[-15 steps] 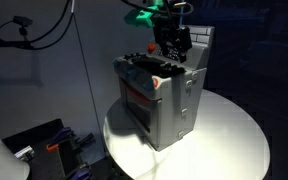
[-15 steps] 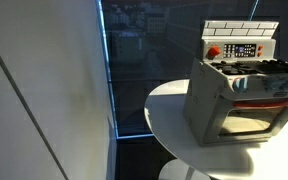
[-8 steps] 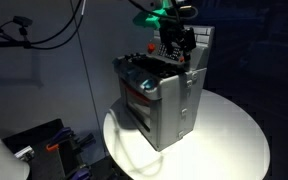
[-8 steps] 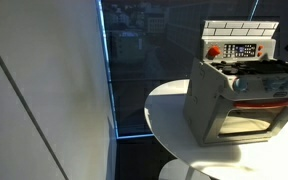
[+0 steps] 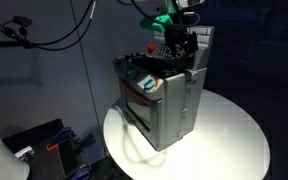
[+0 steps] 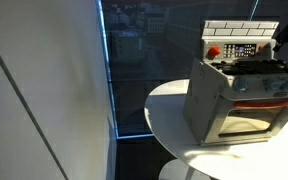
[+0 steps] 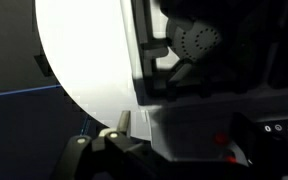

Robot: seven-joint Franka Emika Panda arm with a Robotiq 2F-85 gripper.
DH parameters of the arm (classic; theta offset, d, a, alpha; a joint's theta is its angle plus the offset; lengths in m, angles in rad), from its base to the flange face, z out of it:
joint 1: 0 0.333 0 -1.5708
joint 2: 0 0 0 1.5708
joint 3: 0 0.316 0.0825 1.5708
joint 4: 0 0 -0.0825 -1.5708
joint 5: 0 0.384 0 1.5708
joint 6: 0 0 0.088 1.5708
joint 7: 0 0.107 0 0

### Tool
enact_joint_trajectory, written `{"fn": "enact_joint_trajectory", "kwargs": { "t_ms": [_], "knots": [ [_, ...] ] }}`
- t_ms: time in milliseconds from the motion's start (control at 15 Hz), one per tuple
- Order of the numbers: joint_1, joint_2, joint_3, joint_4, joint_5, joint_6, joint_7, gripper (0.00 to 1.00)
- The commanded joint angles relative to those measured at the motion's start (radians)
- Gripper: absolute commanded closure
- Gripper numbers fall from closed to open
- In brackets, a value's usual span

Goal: Press the top orange button on the microwave controlling panel of the stove

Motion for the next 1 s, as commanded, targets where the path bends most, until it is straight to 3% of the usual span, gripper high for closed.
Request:
{"fn": "enact_joint_trajectory", "kwargs": {
  "t_ms": [0, 933],
  "knots": [
    [0.003, 0.045, 0.002, 0.063, 0.003, -0.002, 0.033, 0.00],
    [0.011, 0.112, 0.002, 0.138, -0.006, 0.006, 0.058, 0.00]
  ]
}}
